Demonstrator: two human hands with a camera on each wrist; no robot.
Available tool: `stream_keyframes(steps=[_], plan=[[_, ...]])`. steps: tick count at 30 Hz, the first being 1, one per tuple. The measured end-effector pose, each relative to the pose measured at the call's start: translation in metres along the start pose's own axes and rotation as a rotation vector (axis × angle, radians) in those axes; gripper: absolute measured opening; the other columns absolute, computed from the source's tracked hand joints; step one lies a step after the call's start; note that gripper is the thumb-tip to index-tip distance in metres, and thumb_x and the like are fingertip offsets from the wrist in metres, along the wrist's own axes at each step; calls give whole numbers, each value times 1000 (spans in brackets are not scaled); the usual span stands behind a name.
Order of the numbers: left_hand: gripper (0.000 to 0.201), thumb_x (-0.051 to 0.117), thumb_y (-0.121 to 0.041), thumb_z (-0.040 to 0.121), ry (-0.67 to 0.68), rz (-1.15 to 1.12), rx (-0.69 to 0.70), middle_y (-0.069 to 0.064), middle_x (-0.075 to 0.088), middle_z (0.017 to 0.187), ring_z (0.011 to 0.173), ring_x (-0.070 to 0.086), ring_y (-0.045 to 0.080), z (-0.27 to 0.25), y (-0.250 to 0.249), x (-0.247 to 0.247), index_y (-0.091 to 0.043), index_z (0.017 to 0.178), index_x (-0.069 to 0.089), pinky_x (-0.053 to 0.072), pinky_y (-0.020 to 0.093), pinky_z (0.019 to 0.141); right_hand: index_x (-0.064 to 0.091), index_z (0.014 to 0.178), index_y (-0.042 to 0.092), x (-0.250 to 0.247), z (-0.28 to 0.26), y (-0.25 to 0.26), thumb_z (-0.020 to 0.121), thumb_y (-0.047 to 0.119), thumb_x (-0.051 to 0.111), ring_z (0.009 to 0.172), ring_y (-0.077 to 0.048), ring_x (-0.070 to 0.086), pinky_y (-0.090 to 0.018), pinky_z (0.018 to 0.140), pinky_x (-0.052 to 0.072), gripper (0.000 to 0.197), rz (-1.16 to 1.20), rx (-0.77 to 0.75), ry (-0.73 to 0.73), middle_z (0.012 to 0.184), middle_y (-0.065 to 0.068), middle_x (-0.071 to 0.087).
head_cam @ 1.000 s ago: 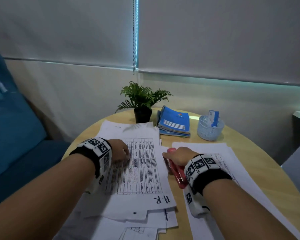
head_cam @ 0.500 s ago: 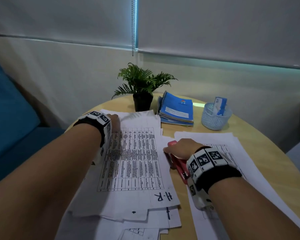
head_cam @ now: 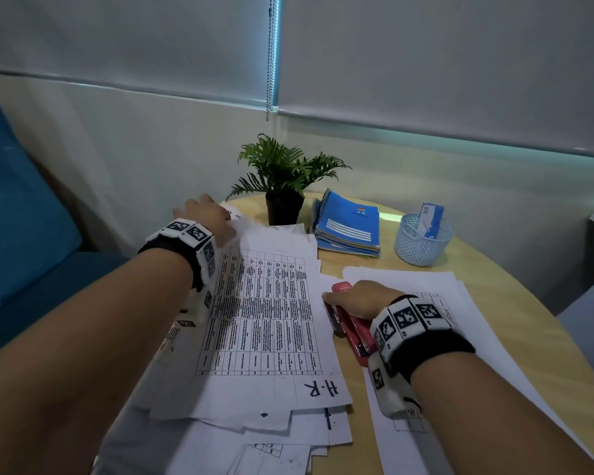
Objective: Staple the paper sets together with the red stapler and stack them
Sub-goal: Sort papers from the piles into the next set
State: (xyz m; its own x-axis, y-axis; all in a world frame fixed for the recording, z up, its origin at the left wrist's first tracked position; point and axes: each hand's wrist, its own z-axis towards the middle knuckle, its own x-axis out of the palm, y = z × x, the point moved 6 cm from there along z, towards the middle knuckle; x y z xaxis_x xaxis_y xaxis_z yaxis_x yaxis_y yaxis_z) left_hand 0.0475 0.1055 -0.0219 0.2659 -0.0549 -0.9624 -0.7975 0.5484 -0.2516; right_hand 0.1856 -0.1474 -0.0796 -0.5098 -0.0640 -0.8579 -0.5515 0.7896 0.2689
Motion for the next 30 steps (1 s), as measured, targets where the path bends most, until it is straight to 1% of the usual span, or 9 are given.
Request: stream_keyframes(steps=[3, 5, 7, 11, 14, 17, 24, 27, 30], plan=[[33, 66, -34, 79, -59, -423, -42, 5, 43, 137, 122, 45, 27, -10, 5, -22, -17, 108, 68, 38, 37, 98, 64, 97, 5, -2, -11, -6, 88, 64, 46, 73, -21, 67, -25, 72, 52, 62, 274, -43, 26, 79, -6, 70], [24, 65, -27, 82, -83, -647, -3, 10, 59, 115, 109, 57, 28, -23, -1, -39, -10, 99, 68, 45, 32, 83, 63, 104, 0, -3, -24, -5, 91, 55, 51, 66, -24, 71, -24, 60, 55, 58, 556, -126, 77, 76, -12, 73], [25, 62, -23, 85, -99, -788, 74, 13, 64, 107, 101, 60, 28, -36, -14, -55, -8, 105, 65, 45, 31, 79, 64, 105, 6, -14, -36, -6, 92, 54, 49, 67, -18, 72, -23, 63, 56, 52, 637, -237, 6, 79, -9, 74], [56, 62, -38, 86, -153, -880, 226, 7, 50, 136, 124, 49, 25, -56, -39, -86, -12, 134, 48, 39, 36, 104, 66, 94, 17, -36, -56, -7, 84, 61, 51, 75, -11, 70, -30, 84, 53, 48, 844, -428, -161, 78, 1, 73], [66, 67, -55, 75, -92, -1077, 328, 5, 60, 125, 112, 59, 25, -72, -56, -101, -18, 128, 53, 48, 47, 97, 60, 107, 19, -44, -66, -14, 66, 77, 60, 90, -19, 70, -42, 95, 47, 71, 998, -462, -203, 92, -2, 72], [40, 66, -34, 85, -23, -1293, 460, 4, 68, 109, 97, 65, 19, -89, -76, -114, -15, 120, 59, 52, 38, 88, 51, 123, 15, -57, -81, -23, 66, 76, 58, 86, -15, 70, -35, 88, 52, 84, 1059, -502, -302, 97, -3, 71], [15, 52, -13, 94, 31, -1418, 525, -5, 71, 86, 76, 67, 9, -103, -94, -118, -19, 105, 61, 53, 23, 68, 61, 86, 15, -75, -93, -63, 81, 55, 59, 63, -21, 65, -38, 70, 52, 39, 1295, -442, -331, 69, -4, 66], [13, 52, -13, 95, 70, -1306, 456, -1, 67, 85, 72, 64, 12, -99, -95, -104, -22, 99, 60, 53, 24, 67, 64, 88, 13, -76, -97, -74, 82, 52, 62, 66, -25, 63, -39, 66, 53, 40, 1303, -399, -315, 74, -8, 66], [14, 54, -13, 93, 133, -1251, 428, 0, 65, 83, 71, 60, 17, -99, -100, -94, -25, 91, 60, 51, 30, 67, 67, 100, 9, -77, -100, -79, 81, 52, 64, 78, -31, 62, -50, 82, 52, 47, 1290, -395, -268, 89, -16, 67]])
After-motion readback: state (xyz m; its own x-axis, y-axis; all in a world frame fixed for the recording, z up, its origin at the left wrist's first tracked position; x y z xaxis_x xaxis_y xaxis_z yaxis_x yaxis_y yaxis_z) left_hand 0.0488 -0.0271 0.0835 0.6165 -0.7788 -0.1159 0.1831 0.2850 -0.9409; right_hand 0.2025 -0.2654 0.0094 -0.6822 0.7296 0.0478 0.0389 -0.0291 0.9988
